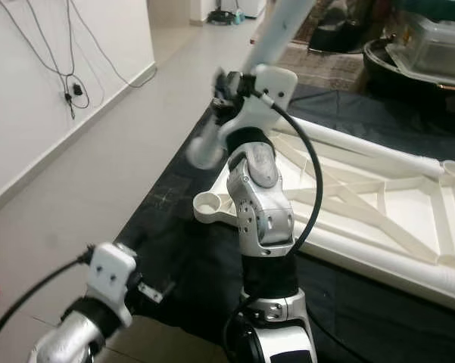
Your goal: Building children table
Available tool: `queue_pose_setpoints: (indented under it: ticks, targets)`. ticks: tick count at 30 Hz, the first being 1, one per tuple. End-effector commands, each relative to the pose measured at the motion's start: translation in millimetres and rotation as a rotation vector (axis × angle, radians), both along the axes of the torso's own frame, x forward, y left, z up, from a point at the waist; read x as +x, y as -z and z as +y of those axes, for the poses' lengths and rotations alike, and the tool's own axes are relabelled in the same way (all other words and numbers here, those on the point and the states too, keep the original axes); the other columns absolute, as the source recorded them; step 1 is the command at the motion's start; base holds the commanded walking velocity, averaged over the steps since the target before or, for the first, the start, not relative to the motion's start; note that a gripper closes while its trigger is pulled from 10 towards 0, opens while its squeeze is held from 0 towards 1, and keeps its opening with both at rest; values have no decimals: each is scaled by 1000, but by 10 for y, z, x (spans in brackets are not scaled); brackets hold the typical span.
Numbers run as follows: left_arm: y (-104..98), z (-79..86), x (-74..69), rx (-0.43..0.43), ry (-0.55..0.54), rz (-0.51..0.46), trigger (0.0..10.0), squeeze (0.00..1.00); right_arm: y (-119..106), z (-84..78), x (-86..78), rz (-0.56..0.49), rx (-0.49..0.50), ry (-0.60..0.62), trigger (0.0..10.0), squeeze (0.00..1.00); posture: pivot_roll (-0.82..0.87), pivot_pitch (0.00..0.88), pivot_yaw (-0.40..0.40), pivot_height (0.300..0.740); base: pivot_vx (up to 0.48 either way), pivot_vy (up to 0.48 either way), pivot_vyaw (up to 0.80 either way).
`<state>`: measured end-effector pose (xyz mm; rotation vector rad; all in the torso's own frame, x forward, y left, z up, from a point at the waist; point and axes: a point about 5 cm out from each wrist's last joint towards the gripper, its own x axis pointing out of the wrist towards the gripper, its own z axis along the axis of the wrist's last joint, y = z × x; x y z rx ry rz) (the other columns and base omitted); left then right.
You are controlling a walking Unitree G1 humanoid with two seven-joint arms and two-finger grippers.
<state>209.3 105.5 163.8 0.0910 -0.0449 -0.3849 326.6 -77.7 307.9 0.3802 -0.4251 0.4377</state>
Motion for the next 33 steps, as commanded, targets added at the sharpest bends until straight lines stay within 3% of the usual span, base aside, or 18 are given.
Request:
queue_pose_setpoints:
  ticks: [1,4,6,7,14,24,25,27,33]
  targets:
    - [52,42,45,20,-14,33,10000,1000,102,44,-44,22,-4,-112,10000,0,87,93,-49,740,0,0,0]
    - [-3,107,158,93,-53,3,10000,1000,206,86,-80,27,-32,-200,10000,0,91,89,-51,740,0,0,0]
    - [-142,196,344,181,-86,-43,10000,1000,316,143,-139,31,-67,-284,10000,0,92,83,-51,740,0,0,0]
    - [-190,213,406,206,-81,-55,10000,0,347,163,-154,36,-73,-310,10000,0,93,81,-51,740,0,0,0]
    - [-161,161,548,269,-12,-34,10000,0,362,250,-213,39,-74,-407,10000,0,89,76,-47,740,0,0,0]
    - [-67,166,619,279,23,6,10000,0,369,312,-331,34,-74,-516,10000,0,84,67,-39,740,0,0,0]
    - [-69,168,627,282,26,-3,9294,0,375,320,-344,34,-76,-524,10000,0,83,62,-37,740,0,0,0]
    - [-75,172,638,282,28,-14,0,0,384,334,-373,34,-80,-544,10000,0,79,60,-34,740,0,0,0]
    - [-91,142,654,275,43,-31,0,0,441,345,-422,48,-101,-567,10000,0,78,51,-34,740,0,0,0]
